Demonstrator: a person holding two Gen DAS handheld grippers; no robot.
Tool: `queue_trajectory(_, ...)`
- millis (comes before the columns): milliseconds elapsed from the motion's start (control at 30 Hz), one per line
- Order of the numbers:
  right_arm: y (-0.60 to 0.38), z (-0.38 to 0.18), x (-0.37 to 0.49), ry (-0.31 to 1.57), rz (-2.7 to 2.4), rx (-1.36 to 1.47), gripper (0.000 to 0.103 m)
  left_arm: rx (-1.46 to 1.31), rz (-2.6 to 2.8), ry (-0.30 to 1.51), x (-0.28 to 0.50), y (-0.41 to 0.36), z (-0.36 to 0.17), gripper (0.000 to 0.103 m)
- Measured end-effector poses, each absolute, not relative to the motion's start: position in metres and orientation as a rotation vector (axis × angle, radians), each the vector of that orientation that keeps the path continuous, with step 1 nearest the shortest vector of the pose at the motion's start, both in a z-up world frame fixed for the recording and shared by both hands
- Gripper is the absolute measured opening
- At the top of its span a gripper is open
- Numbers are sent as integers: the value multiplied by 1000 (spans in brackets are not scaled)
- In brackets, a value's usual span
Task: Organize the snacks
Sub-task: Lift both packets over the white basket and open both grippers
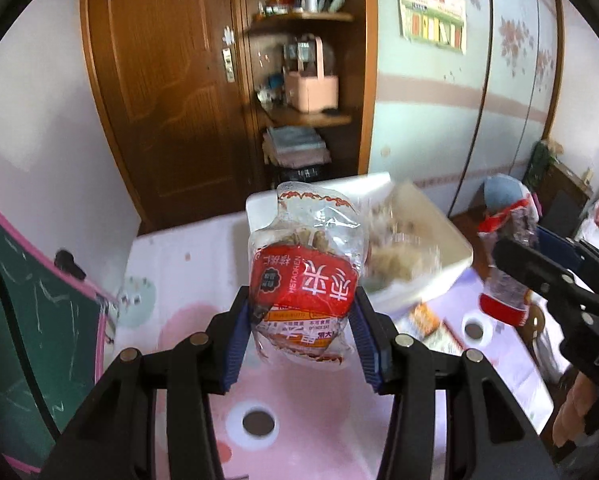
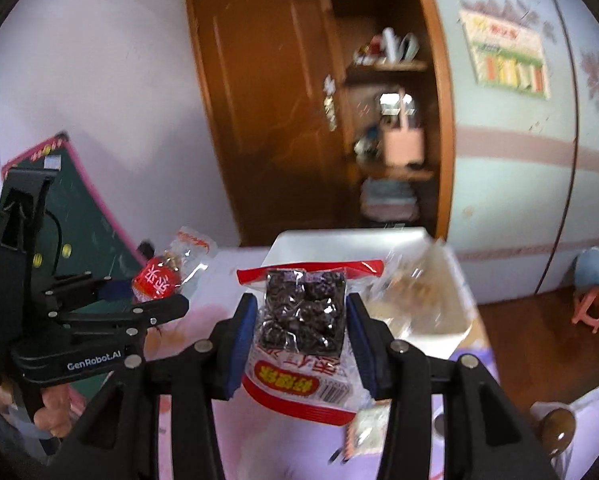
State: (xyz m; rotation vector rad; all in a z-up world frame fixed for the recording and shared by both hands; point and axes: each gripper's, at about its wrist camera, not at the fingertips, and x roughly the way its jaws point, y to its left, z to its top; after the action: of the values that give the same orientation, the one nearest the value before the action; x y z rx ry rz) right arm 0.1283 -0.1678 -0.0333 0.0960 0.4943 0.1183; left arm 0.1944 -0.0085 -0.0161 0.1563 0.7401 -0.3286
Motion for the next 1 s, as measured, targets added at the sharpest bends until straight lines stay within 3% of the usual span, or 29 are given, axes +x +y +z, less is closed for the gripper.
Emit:
queue_trajectory(400,-205,25,199,445,6,105,46,139,-256,698,279,-56,30,46)
queue_trajectory(700,-199,-3,268,618,-16,28,49,172,-194,784,329,-70,-11,49)
queue_trajectory(733,-199,-10,272,640,1,33,53,178,-185,797,332,-71,-17,53)
queue_trajectory(833,-194,-28,283,702,40,29,63,181,-151,811,338,-68,-29,89)
queue_trajectory(1000,-191,-36,273,705,41,31,68,194,-137,801,331,-55,-37,91)
